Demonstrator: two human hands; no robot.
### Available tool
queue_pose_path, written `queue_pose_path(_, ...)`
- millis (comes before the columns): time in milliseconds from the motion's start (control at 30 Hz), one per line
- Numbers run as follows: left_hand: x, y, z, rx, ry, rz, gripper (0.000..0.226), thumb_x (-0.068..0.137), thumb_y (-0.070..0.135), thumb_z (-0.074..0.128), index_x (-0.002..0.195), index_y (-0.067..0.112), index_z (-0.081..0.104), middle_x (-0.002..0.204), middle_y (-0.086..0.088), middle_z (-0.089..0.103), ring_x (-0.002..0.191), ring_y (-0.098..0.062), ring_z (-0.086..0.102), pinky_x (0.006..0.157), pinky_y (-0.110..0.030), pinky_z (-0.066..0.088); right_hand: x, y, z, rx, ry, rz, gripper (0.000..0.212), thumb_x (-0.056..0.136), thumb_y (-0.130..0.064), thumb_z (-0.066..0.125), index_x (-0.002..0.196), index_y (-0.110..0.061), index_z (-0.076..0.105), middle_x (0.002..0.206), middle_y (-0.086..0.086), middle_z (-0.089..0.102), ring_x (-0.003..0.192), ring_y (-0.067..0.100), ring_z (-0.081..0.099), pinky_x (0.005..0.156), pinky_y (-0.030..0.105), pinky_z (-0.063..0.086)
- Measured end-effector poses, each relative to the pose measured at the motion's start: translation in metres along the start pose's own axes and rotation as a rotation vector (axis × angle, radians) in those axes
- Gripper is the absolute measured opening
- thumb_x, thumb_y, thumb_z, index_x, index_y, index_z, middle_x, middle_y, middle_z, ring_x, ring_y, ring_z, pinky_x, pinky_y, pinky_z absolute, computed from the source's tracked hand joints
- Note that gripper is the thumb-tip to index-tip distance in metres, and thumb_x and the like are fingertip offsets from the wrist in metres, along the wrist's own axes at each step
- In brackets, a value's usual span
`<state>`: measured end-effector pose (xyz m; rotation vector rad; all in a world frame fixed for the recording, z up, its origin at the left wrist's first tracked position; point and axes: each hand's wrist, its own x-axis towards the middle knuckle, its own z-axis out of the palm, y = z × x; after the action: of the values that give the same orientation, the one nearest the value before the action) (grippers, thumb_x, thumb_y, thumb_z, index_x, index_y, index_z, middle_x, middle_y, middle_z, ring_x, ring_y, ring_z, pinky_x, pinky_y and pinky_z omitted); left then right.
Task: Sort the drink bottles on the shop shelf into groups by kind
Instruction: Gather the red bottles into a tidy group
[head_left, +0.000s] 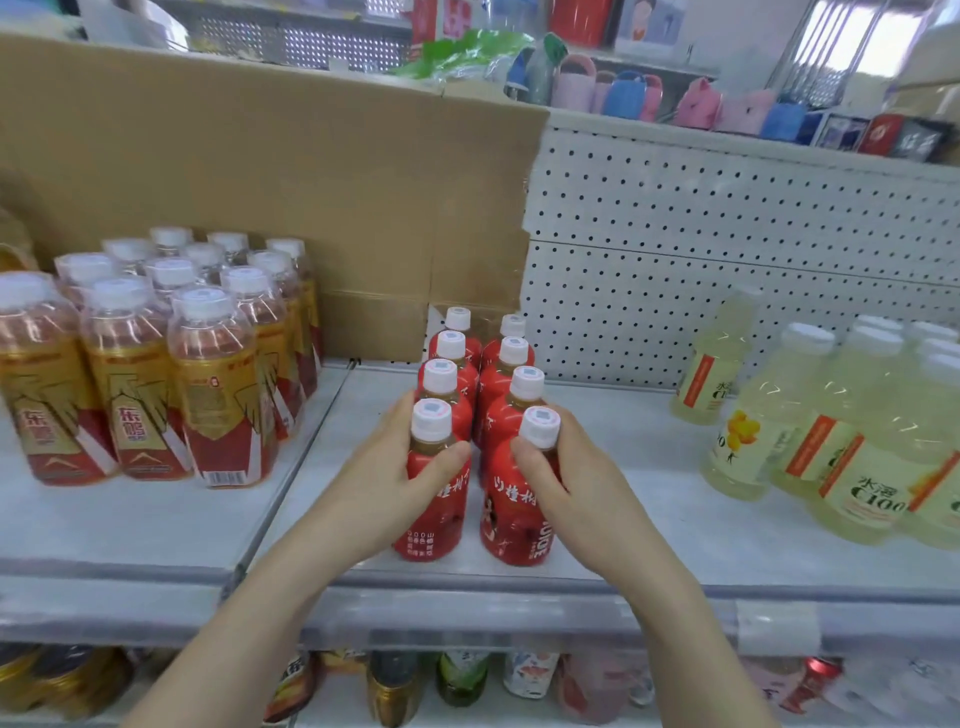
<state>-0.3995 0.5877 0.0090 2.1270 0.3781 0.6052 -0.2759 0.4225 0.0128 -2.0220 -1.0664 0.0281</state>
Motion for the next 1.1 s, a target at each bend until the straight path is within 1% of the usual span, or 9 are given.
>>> queue_pose_path(100, 0.007, 0.000, 0.008, -0.006, 0.003, 0.025, 0.068, 0.079, 0.073, 0.048, 0.141, 0.047, 0.038, 0.142, 0.020, 0.048, 0.130, 0.001, 0.046, 0.112, -0.039, 0.039, 0.004, 0.000, 0.001, -0.008, 0.009, -0.033, 0.028, 0.103, -0.044, 0.043, 0.128, -0.033, 0.048, 0.124, -0.016, 0.056, 0.114, 0.000, 0.054, 0.099, 0.034, 0.046)
queue_pose_path(233, 0.012, 0.002, 0.011, -0.013, -0.015, 0.038, 0.067, 0.084, 0.071, 0.045, 0.145, 0.047, 0.032, 0.146, 0.019, 0.043, 0.135, 0.002, 0.040, 0.114, -0.040, 0.036, 0.004, 0.004, -0.006, -0.034, 0.011, -0.049, 0.034, 0.100, -0.049, 0.048, 0.132, -0.038, 0.048, 0.126, -0.021, 0.054, 0.117, -0.004, 0.052, 0.101, 0.034, 0.046)
queue_pose_path(333, 0.007, 0.000, 0.004, 0.006, -0.034, 0.065, 0.070, 0.083, 0.071, 0.041, 0.148, 0.050, 0.025, 0.148, 0.027, 0.038, 0.136, 0.008, 0.035, 0.114, -0.033, 0.034, 0.001, 0.004, -0.014, -0.077, 0.092, -0.103, 0.036, 0.095, -0.049, 0.058, 0.130, -0.044, 0.050, 0.119, -0.021, 0.061, 0.104, 0.000, 0.060, 0.088, 0.029, 0.052)
queue_pose_path(433, 0.007, -0.002, -0.001, 0.032, 0.041, 0.052, 0.064, 0.080, 0.072, 0.042, 0.140, 0.052, 0.038, 0.142, 0.025, 0.045, 0.130, 0.006, 0.043, 0.110, -0.037, 0.041, 0.005, 0.005, -0.016, -0.112, 0.116, -0.140, 0.026, 0.093, -0.045, 0.063, 0.116, -0.044, 0.053, 0.100, -0.016, 0.067, 0.087, 0.007, 0.063, 0.076, 0.033, 0.053)
queue_pose_path(533, 0.011, 0.003, -0.004, 0.060, 0.112, 0.077, 0.052, 0.078, 0.065, 0.049, 0.127, 0.048, 0.054, 0.129, 0.023, 0.056, 0.118, 0.003, 0.054, 0.103, -0.037, 0.048, 0.011, 0.005, -0.016, -0.125, 0.109, -0.132, 0.026, 0.091, -0.049, 0.064, 0.113, -0.043, 0.052, 0.098, -0.017, 0.067, 0.086, 0.006, 0.063, 0.075, 0.034, 0.053)
queue_pose_path(700, 0.013, 0.008, -0.008, 0.048, 0.112, 0.072, 0.037, 0.087, 0.041, 0.067, 0.124, 0.034, 0.063, 0.120, 0.019, 0.065, 0.110, -0.003, 0.061, 0.099, -0.039, 0.051, 0.016, 0.006, -0.014, -0.144, 0.089, -0.111, 0.026, 0.094, -0.045, 0.062, 0.118, -0.042, 0.051, 0.097, -0.014, 0.069, 0.090, 0.012, 0.064, 0.079, 0.036, 0.053)
queue_pose_path(833, 0.011, 0.013, -0.011, 0.072, 0.102, 0.090, 0.040, 0.089, 0.035, 0.067, 0.128, 0.031, 0.063, 0.124, 0.017, 0.065, 0.111, -0.005, 0.062, 0.098, -0.035, 0.052, 0.021, 0.004, -0.012, -0.162, 0.088, -0.100, 0.026, 0.097, -0.041, 0.060, 0.119, -0.047, 0.048, 0.096, -0.010, 0.070, 0.090, 0.014, 0.064, 0.081, 0.038, 0.052)
queue_pose_path(967, 0.010, 0.013, -0.018, 0.085, 0.032, 0.125, 0.037, 0.095, 0.026, 0.062, 0.128, 0.042, 0.058, 0.121, 0.026, 0.061, 0.110, 0.003, 0.060, 0.090, -0.013, 0.046, 0.020, 0.001, -0.017, -0.149, 0.020, -0.065, 0.033, 0.100, -0.036, 0.059, 0.132, -0.038, 0.051, 0.103, -0.009, 0.071, 0.098, 0.015, 0.065, 0.088, 0.039, 0.053)
queue_pose_path(1100, 0.009, 0.013, -0.024, 0.056, -0.080, 0.115, 0.040, 0.099, 0.018, 0.055, 0.132, 0.042, 0.055, 0.122, 0.024, 0.063, 0.113, 0.006, 0.058, 0.097, -0.021, 0.050, 0.017, 0.002, -0.020, -0.103, -0.020, -0.073, 0.034, 0.101, -0.030, 0.057, 0.133, -0.041, 0.052, 0.109, -0.009, 0.071, 0.104, 0.014, 0.065, 0.093, 0.040, 0.053)
